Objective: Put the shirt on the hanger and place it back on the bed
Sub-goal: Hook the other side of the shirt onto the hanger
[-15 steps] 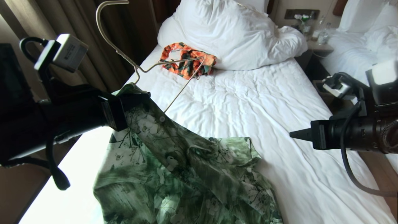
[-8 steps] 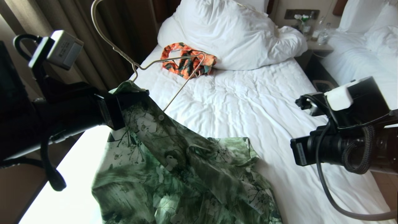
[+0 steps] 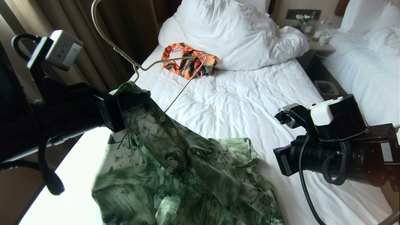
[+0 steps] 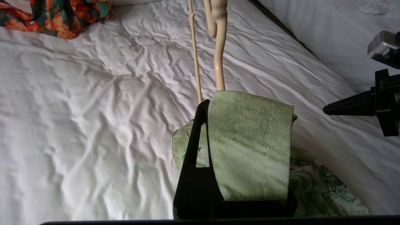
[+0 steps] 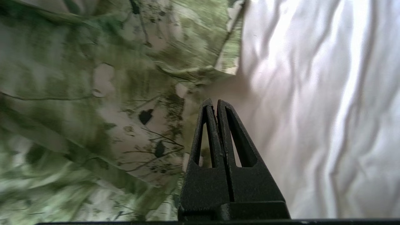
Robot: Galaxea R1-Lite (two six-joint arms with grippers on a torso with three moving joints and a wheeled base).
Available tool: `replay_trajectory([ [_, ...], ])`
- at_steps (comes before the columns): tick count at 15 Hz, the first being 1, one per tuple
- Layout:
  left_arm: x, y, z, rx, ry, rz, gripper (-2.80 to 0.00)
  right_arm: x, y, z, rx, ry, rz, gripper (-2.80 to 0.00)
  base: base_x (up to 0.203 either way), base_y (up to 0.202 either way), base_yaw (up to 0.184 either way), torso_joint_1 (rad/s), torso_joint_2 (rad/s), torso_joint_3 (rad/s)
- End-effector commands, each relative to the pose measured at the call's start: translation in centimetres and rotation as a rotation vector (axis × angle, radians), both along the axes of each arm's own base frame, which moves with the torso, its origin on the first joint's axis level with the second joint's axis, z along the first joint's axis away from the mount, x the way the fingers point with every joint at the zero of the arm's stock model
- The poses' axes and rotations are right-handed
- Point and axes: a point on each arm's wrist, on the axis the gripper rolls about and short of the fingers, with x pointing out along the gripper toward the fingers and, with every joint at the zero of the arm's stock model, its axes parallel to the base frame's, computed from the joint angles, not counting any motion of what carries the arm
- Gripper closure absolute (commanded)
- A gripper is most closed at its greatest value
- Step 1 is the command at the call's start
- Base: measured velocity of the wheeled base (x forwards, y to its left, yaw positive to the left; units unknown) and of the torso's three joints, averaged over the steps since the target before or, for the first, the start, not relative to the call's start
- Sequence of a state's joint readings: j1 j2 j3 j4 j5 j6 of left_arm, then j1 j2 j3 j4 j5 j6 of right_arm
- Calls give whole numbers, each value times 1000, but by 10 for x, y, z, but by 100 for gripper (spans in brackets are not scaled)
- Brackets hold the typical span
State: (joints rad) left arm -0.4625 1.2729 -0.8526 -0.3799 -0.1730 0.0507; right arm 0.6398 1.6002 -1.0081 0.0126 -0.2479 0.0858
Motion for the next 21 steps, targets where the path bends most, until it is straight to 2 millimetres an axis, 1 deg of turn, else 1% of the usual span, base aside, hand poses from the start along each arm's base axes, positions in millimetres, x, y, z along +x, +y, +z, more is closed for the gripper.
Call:
replay_trajectory([
  [1,-6,-2,0,-2,-4,-23,0,15,7,9,136,68,42,0,0,0,0,0,0,0],
  [3,-16,-6,0,2,4,-68,0,26,15,22,237,185,40,0,0,0,0,0,0,0],
  [4,-20,-7,0,8,16,-83,0,32,19,25,305,270,74,0,0,0,0,0,0,0],
  [5,-21,-8,1,8,16,-89,0,40,23,25,363,345,117,0,0,0,0,0,0,0],
  [7,-24,-10,4,3,8,-107,0,56,35,19,388,393,145,0,0,0,0,0,0,0],
  [9,-27,-16,11,-1,-2,-126,0,60,51,12,344,389,215,0,0,0,0,0,0,0],
  [10,-29,-19,18,-1,-2,-127,0,61,56,8,299,372,262,0,0,0,0,0,0,0],
  [12,-33,-23,29,5,5,-130,0,67,64,6,273,347,299,0,0,0,0,0,0,0],
  [16,-37,-26,30,11,13,-155,0,84,76,2,307,253,320,0,0,0,0,0,0,0],
  [18,-41,-26,30,12,12,-164,0,89,78,-2,269,213,353,0,0,0,0,0,0,0],
  [19,-43,-25,30,11,11,-166,0,90,80,-6,230,194,381,-280,0,0,0,0,0,0],
  [20,-43,-25,30,14,14,-168,0,92,81,-10,200,184,403,-280,0,0,0,0,0,0],
  [21,-43,-25,30,14,14,-167,0,91,83,-9,198,177,413,-280,0,0,0,0,0,0],
])
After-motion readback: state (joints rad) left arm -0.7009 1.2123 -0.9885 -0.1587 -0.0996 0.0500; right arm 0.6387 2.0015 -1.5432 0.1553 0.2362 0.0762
